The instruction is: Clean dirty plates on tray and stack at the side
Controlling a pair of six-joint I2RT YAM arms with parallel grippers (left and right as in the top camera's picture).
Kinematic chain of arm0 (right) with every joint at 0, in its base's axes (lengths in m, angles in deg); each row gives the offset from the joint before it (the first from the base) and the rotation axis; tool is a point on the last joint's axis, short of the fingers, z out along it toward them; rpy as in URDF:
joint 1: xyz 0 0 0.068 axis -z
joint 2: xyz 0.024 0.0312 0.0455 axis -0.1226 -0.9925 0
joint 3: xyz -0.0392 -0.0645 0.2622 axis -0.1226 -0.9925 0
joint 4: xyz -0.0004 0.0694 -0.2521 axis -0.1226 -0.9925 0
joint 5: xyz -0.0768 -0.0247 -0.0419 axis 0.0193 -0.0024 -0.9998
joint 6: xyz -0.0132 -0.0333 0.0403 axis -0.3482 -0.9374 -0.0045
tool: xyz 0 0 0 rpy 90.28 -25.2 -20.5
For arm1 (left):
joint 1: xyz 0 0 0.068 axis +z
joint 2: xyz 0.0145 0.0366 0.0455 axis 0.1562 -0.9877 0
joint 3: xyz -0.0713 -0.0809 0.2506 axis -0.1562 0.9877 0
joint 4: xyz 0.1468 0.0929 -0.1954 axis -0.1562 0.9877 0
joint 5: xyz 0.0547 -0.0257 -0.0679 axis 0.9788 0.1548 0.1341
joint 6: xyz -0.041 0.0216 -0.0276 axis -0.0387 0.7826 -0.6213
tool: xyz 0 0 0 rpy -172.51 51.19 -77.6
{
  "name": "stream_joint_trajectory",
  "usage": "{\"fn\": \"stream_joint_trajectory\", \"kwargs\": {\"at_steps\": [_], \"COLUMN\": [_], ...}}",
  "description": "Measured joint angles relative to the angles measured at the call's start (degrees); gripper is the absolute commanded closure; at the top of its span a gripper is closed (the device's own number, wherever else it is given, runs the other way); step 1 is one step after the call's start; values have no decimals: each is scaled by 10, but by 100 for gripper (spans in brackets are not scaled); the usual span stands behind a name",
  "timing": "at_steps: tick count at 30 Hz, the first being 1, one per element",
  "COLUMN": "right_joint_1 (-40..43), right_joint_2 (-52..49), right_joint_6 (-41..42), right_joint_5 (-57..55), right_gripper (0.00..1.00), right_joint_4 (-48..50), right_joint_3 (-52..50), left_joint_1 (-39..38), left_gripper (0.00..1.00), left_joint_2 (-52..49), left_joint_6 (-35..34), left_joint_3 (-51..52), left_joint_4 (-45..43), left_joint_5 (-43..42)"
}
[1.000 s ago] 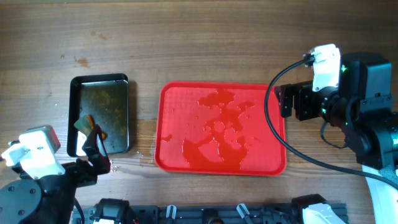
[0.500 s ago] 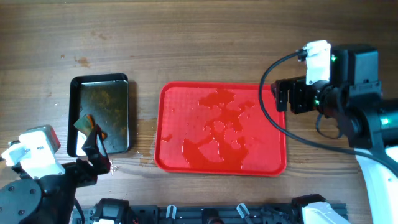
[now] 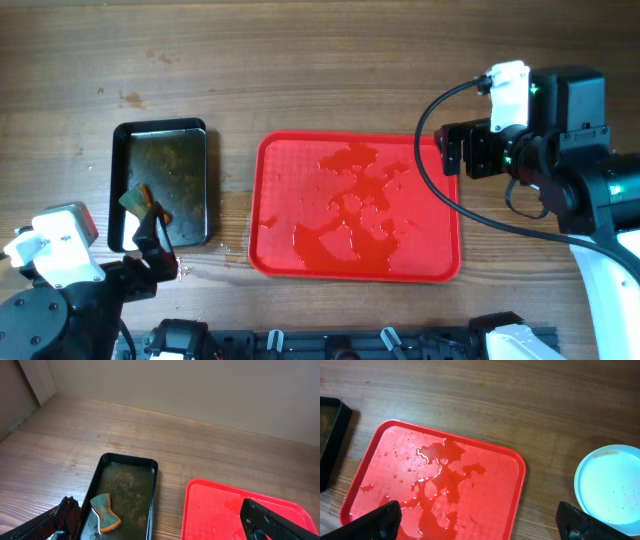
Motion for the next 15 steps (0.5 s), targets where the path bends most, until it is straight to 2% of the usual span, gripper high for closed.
{"fn": "stream_joint_trajectory", "kwargs": {"at_steps": [15], "right_joint_1": [0], "right_joint_2": [0], "right_joint_6": [0], "right_joint_5": [2], "right_gripper": [0], "right_joint_4": [10], "right_joint_3": [0], "left_joint_1": [0], "left_gripper": [0], "left_joint_2": [0], "left_joint_6": [0], "left_joint_3": [0], "left_joint_4": [0], "left_joint_5": [0]}}
